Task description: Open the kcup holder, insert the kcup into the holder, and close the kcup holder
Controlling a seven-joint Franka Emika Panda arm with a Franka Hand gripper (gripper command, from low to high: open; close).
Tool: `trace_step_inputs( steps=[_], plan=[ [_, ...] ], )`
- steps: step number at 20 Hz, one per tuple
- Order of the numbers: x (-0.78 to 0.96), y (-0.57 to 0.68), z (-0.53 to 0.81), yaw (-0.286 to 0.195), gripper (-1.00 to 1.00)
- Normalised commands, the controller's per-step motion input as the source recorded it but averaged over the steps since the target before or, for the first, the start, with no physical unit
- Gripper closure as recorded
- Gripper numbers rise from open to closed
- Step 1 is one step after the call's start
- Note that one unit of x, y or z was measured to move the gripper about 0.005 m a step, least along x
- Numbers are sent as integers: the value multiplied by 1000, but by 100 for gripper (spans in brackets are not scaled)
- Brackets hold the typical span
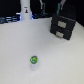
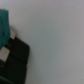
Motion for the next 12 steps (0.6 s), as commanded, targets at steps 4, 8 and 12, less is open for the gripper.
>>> trace_step_inputs(
  steps=[4,8,12],
  plan=[
    [-276,683,-23,-164,-100],
    [-232,689,-73,-159,-100],
    [-184,675,-166,-155,-100]
  ],
)
